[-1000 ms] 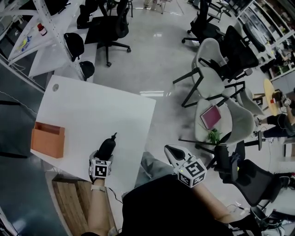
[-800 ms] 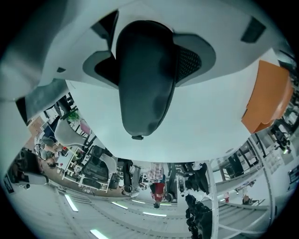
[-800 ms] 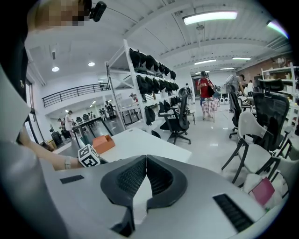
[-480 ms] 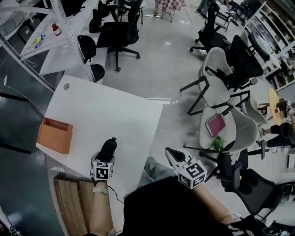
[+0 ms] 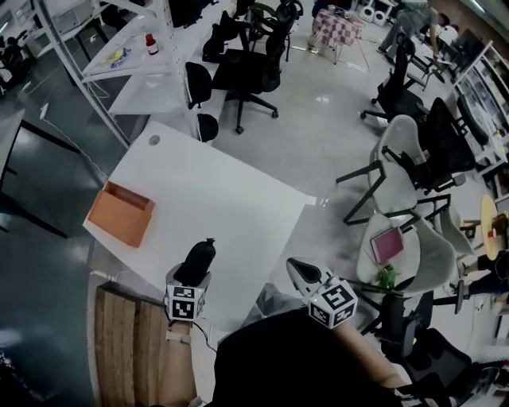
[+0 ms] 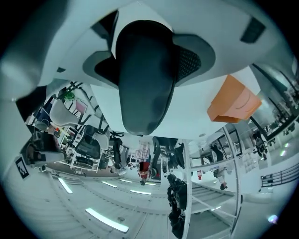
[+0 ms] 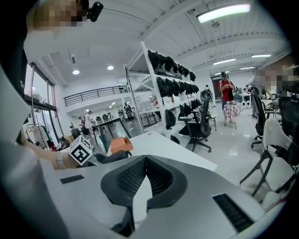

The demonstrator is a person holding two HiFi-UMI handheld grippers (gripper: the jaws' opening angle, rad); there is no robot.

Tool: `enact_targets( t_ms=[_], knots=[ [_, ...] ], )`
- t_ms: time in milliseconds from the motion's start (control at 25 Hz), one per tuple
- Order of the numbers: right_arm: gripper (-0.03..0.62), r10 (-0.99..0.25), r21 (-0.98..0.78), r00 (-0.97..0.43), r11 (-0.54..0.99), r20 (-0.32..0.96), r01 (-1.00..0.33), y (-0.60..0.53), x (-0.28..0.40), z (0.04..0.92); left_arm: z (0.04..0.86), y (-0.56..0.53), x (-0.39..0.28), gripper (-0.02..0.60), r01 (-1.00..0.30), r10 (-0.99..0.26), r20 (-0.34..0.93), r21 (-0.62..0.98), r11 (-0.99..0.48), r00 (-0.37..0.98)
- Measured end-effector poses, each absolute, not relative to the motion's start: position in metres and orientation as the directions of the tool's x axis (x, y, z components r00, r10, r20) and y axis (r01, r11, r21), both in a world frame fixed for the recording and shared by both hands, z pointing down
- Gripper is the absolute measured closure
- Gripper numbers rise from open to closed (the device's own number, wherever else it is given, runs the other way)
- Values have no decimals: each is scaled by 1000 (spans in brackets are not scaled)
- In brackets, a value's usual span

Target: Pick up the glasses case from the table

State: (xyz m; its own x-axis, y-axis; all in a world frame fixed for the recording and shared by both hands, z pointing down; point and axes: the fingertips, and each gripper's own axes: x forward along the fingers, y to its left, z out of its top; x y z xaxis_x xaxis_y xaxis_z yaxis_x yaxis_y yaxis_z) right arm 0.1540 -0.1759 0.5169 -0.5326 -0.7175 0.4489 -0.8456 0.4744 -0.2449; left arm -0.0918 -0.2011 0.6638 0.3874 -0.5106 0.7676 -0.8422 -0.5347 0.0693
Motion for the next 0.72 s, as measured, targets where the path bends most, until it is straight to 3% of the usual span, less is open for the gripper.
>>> enact_targets(
  t_ms=[440,720],
  knots=[
    [568,-572,-266,-716,675,401,-688,-197,72,505,604,-158,-135,224,-927,-648,698,61,-370,305],
    [568,-403,-269,-825,808,396,-524,-193,-1,504,572,-118,-174,223,-976,-734,649,69,-207,201]
  ],
)
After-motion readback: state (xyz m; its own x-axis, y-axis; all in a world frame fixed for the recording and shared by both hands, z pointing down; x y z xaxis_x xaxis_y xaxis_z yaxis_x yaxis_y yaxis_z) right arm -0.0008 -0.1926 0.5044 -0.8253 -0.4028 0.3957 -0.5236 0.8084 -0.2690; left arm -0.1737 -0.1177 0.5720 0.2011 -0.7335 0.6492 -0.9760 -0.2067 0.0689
